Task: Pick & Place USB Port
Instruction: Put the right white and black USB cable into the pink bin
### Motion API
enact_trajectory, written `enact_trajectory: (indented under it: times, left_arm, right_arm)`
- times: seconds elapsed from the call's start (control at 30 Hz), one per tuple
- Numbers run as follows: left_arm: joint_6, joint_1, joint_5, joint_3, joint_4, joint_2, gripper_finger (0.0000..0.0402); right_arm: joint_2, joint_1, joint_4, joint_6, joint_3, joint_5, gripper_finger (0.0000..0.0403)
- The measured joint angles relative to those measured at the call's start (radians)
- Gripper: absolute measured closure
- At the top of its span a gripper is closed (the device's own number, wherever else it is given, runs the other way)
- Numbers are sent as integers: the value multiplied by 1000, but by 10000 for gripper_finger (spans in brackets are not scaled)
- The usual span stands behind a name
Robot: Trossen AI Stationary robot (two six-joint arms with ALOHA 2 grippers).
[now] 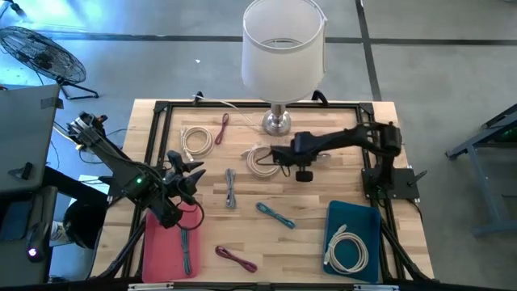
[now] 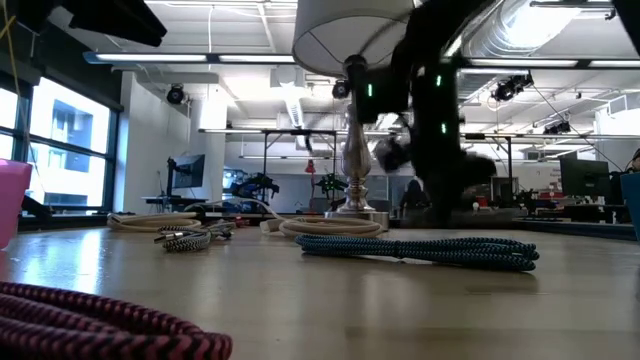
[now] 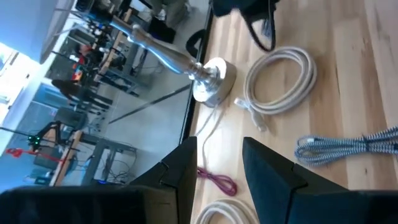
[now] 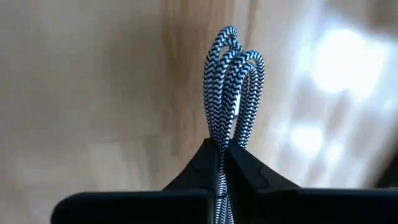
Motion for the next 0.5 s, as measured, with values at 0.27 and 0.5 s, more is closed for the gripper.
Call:
enact_trajectory:
  times: [0.27, 0.5]
  left_arm:
    - [79, 0, -18, -1, 71, -45, 277]
    - [293, 0, 145, -1, 296, -168, 277]
  right_arm:
    - [-179, 213, -40, 138, 87, 83, 401]
    - [-288, 409, 117, 119, 141, 175, 402]
